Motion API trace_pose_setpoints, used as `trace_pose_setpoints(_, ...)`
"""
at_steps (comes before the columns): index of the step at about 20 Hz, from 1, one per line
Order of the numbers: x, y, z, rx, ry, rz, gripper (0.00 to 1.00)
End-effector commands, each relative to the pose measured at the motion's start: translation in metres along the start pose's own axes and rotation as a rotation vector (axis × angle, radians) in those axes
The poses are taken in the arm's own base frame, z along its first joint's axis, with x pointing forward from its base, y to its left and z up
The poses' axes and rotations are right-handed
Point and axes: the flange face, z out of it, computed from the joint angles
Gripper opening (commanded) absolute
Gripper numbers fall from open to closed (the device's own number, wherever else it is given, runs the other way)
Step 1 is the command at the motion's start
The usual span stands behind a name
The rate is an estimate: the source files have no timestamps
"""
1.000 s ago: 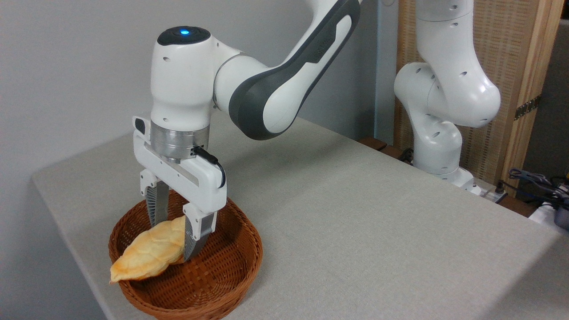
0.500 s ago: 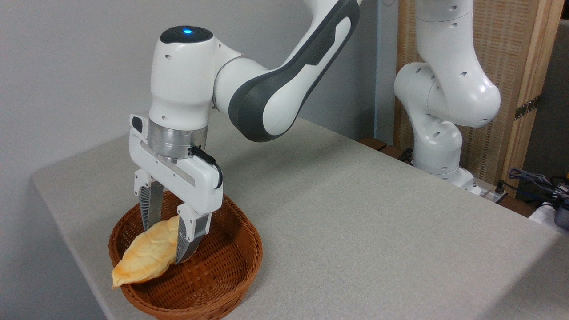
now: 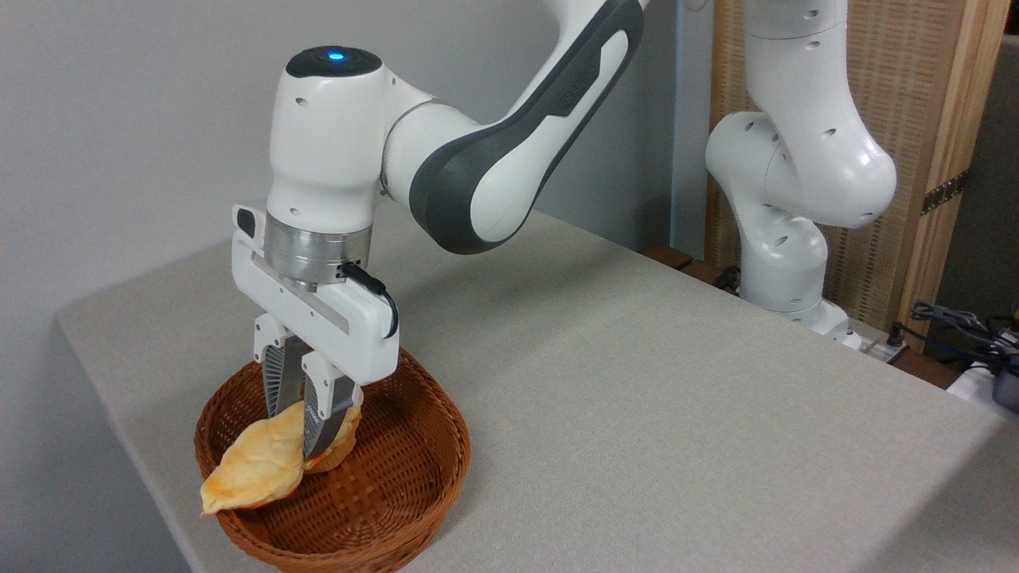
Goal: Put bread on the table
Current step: 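Lift the gripped loaf up out of the basket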
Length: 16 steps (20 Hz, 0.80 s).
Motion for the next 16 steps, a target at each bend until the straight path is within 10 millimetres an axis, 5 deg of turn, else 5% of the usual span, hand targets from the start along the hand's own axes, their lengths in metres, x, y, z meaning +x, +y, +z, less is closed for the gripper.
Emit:
trace_pose_setpoints(1,0.001,-0.002,-0.003,0.004,0.024,0.010,0.30)
trace_pose_setpoints(8,0.002,-0.002,-0.014,0.007,0.032,0.007,0.29)
trace_pose_setpoints(16,-0.009,0.012,-0.095,-0.033,-0.010,0.015,0.31)
